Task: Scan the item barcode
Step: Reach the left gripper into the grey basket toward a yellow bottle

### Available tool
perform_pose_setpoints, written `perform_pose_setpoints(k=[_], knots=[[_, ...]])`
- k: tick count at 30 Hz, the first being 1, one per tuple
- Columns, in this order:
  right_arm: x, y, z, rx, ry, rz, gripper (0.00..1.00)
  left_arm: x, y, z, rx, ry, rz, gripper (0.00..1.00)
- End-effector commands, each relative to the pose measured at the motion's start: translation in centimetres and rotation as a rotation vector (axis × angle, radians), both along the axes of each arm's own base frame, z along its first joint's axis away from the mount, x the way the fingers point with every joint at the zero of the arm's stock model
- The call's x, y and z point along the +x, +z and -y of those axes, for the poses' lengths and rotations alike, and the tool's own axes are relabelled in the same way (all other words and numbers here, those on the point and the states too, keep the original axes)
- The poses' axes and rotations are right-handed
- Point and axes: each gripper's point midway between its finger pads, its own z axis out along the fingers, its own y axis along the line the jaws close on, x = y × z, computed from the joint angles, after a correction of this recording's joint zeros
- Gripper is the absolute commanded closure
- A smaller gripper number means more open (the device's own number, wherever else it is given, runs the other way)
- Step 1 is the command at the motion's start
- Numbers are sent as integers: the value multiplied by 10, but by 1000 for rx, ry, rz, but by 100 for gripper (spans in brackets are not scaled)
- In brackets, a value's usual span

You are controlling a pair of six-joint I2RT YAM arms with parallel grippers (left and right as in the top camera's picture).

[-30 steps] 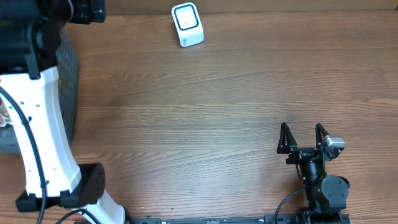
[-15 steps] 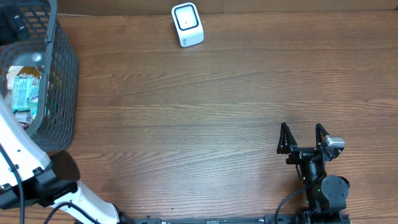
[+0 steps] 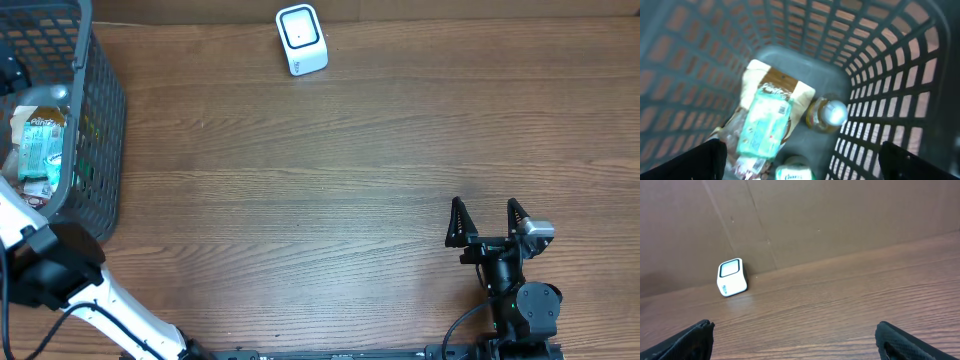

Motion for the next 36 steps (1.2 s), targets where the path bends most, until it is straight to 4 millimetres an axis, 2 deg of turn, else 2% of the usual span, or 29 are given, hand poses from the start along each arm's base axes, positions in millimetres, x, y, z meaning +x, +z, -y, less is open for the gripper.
perform_pose_setpoints(k=[1, 6, 10, 23, 31, 36], knots=[[0, -2, 1, -4, -1, 4, 0, 15, -14, 1, -17, -92, 12, 0], [0, -2, 1, -4, -1, 4, 0, 26, -51, 0, -57, -122, -42, 0], [0, -2, 1, -4, -1, 4, 0, 39, -69, 16, -122, -241, -21, 0], [0, -2, 1, -4, -1, 4, 0, 49, -92, 27, -151, -308, -42, 0], [0, -2, 1, -4, -1, 4, 0, 51, -124, 31, -197, -310, -103, 0], [0, -2, 1, -4, -1, 4, 0, 49, -147, 28, -211, -296, -158, 5]])
